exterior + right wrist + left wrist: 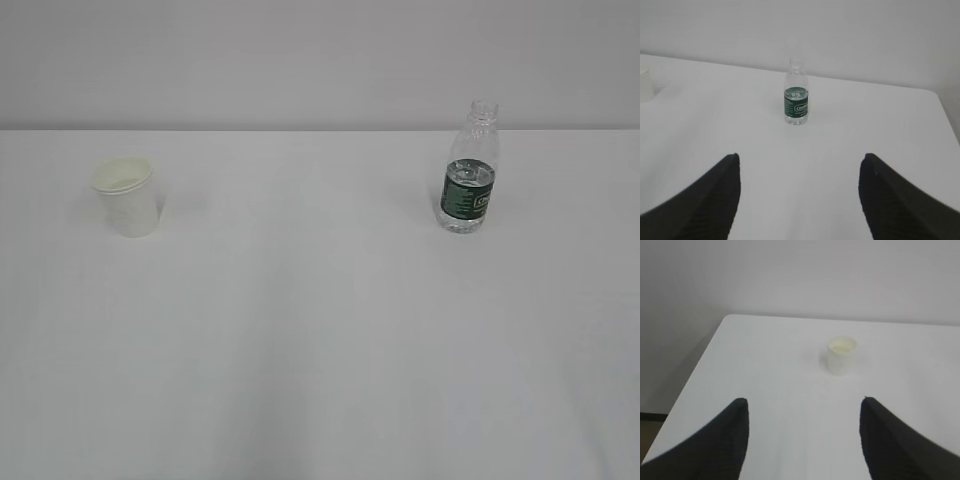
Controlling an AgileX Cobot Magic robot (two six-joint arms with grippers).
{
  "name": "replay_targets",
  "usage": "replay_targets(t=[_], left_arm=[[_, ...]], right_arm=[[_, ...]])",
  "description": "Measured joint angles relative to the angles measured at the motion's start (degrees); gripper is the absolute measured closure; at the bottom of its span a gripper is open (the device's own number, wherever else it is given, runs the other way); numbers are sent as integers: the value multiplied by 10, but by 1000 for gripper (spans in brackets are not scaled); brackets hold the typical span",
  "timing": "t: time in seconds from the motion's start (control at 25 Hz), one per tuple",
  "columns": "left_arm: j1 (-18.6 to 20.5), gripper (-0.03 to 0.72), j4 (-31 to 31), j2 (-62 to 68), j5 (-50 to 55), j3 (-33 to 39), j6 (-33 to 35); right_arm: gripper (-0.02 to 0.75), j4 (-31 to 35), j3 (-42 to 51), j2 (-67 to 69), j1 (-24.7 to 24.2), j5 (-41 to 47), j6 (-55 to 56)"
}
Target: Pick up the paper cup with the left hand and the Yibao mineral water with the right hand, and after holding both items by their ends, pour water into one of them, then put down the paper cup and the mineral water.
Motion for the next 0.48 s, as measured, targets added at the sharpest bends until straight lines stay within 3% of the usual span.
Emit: replay_targets(t=[0.32, 0.48], left_arm=[[0, 200, -33, -50, 109, 4, 29], [0, 202, -52, -82, 143, 40, 31]], right_arm=[[184, -15, -1, -17, 0, 73, 6], [184, -23, 11, -17, 0, 105, 11]])
